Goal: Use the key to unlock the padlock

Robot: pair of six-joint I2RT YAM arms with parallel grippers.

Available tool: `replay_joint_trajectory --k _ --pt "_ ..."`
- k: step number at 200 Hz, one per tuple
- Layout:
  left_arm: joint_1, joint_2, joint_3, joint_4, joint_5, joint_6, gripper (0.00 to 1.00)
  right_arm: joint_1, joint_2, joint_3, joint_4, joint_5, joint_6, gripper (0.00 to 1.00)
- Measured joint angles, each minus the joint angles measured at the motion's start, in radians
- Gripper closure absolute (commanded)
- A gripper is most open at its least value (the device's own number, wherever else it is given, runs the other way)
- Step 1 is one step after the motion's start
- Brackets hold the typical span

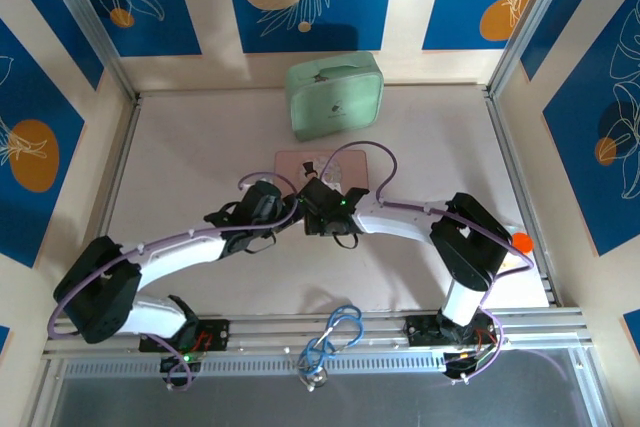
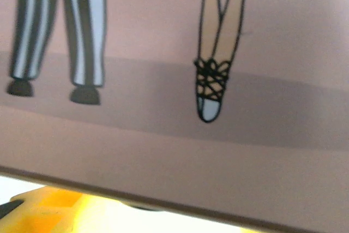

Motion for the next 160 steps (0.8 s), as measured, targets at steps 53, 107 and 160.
replay_joint_trajectory --k 53,107,160 --pt "-0.001 -0.111 -0.062 -0.027 -0.007 -0.002 0.27 0.010 0.019 0.028 0.007 0.007 -0.005 0.44" --pt "-0.003 -0.218 -0.159 -0.023 -0.014 -0.020 0.34 0.021 0.038 0.043 -0.006 0.044 -0.010 0.45" --pt "-0.030 -0.231 -0.182 -0.004 -0.014 -0.025 0.38 0.023 0.058 0.061 -0.019 0.056 -0.010 0.44"
